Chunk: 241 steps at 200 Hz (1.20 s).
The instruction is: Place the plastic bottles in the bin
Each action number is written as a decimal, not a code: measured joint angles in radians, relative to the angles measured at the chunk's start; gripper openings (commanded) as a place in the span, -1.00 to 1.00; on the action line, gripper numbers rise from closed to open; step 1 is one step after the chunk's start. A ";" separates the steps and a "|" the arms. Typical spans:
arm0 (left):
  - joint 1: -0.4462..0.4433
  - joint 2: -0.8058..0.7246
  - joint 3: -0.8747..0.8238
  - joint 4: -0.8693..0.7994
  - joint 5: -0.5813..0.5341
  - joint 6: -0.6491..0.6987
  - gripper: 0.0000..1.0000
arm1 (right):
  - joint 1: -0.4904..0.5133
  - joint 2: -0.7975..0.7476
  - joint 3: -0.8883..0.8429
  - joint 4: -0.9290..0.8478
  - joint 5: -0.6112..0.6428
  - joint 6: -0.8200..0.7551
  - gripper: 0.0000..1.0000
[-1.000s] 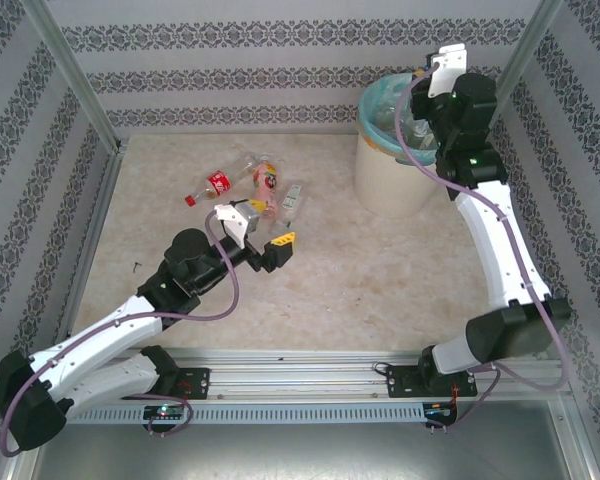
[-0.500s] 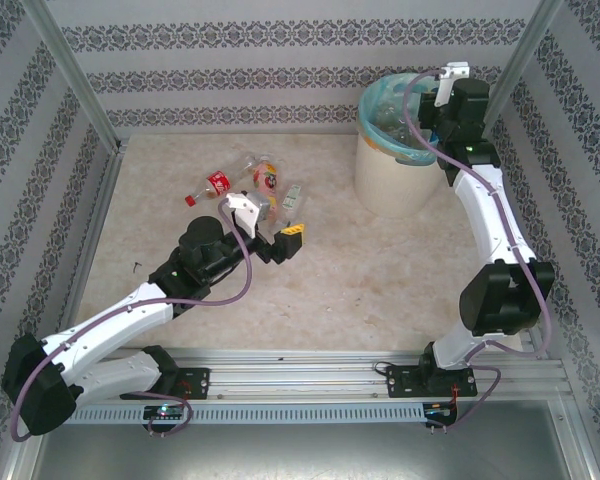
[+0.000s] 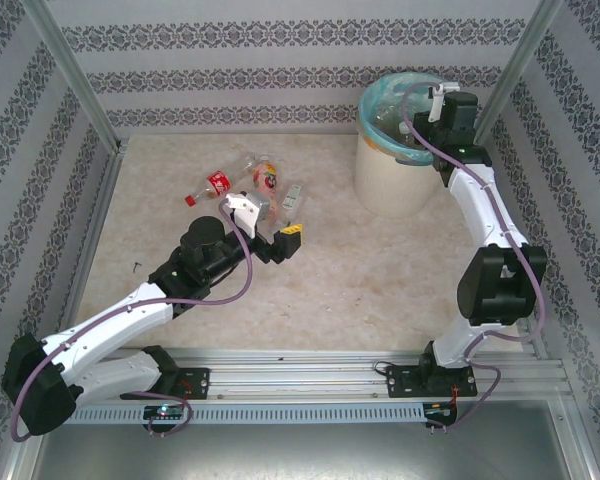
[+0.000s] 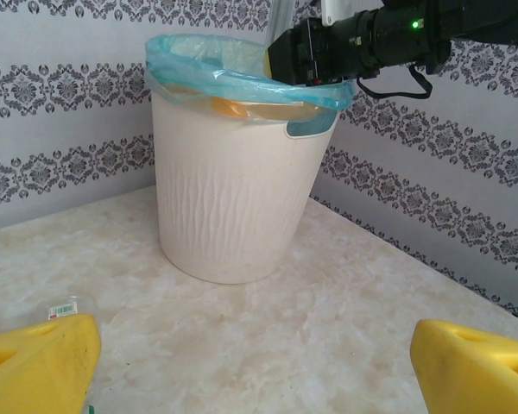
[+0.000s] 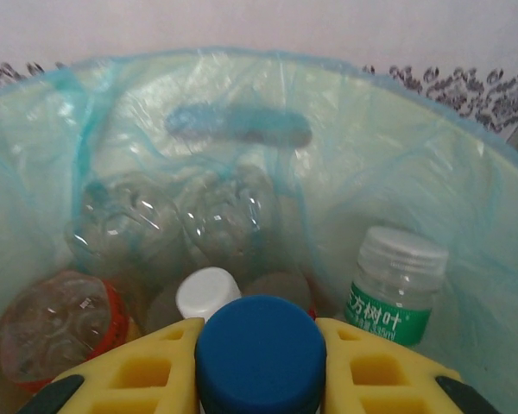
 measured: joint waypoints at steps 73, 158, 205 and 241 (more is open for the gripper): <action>0.000 0.000 0.000 -0.017 -0.018 0.000 0.86 | -0.014 0.064 0.102 -0.098 -0.005 0.000 -0.66; 0.000 -0.002 0.000 -0.017 -0.048 -0.001 0.86 | -0.012 0.082 0.158 -0.183 -0.006 0.011 -0.05; 0.000 -0.006 0.000 -0.017 -0.049 -0.001 0.86 | 0.021 0.074 0.245 -0.233 -0.011 0.045 0.29; 0.000 -0.006 0.000 -0.017 -0.049 -0.004 0.86 | 0.053 0.030 0.317 -0.233 -0.010 0.041 0.06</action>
